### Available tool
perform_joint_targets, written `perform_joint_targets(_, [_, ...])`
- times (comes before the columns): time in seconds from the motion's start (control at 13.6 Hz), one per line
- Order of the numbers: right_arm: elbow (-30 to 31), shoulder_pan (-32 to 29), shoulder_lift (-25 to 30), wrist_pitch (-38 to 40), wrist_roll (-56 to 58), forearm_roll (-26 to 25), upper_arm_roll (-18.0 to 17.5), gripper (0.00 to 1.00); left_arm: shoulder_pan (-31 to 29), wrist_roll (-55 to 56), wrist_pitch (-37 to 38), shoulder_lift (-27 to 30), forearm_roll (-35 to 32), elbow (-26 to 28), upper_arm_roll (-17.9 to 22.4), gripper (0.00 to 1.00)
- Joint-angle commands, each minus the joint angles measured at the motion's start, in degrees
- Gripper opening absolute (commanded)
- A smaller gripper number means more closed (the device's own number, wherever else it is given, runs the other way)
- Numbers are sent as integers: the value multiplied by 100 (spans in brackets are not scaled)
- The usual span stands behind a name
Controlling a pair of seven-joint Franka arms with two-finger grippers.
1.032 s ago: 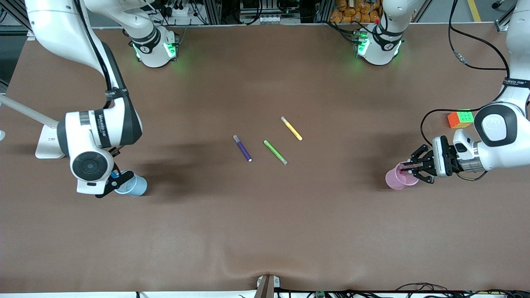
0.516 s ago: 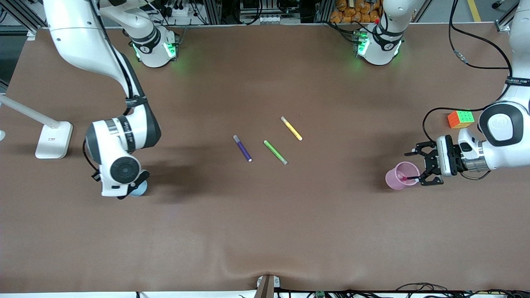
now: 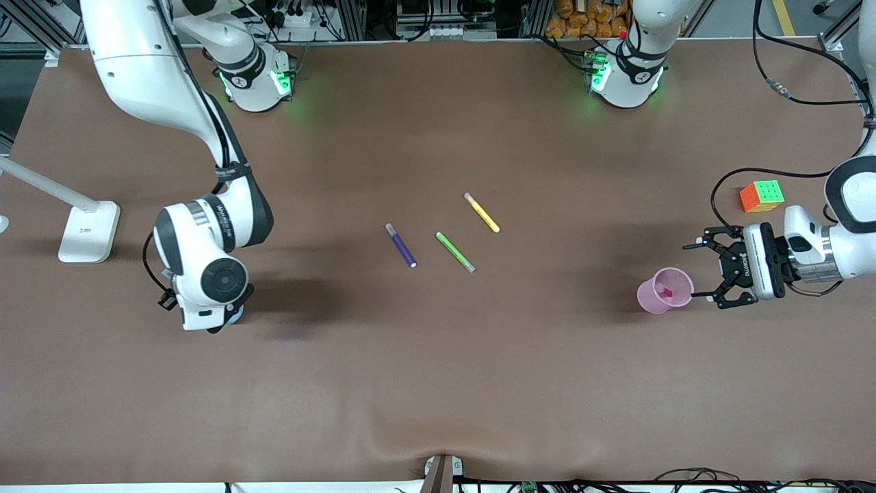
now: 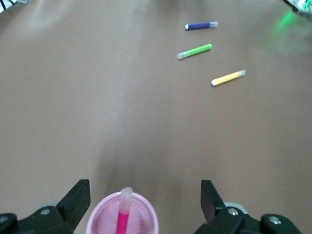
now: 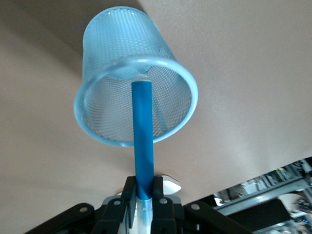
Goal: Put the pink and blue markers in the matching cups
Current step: 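Open the left gripper over the pink cup while the right gripper releases blue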
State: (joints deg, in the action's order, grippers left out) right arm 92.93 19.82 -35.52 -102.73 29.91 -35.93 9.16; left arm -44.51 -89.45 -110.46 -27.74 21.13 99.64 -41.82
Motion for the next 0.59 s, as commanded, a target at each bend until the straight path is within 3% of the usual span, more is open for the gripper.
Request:
perform_joint_targets(0.0, [-99, 144, -148, 34, 67, -353, 7, 0, 12, 1153, 147, 217, -407, -67, -150, 100])
perform_joint_targets(0.07, [-99, 162, -149, 25, 67, -362, 7, 12, 12, 1654, 208, 217, -521, -190, -221, 100])
perform_joint_targets(0.15, [-99, 188, -149, 8, 67, -371, 7, 80, 47, 2120, 322, 199, -592, -347, -230, 100])
perform_joint_targets(0.22, [-99, 188, -149, 8, 76, -371, 7, 100, 178, 2534, 436, 182, -663, -488, -222, 100])
perform_joint_targets(0.52, [-204, 197, -70, 86, 59, -301, 7, 100, 477, 4712, 841, 217, -1259, -963, -230, 100])
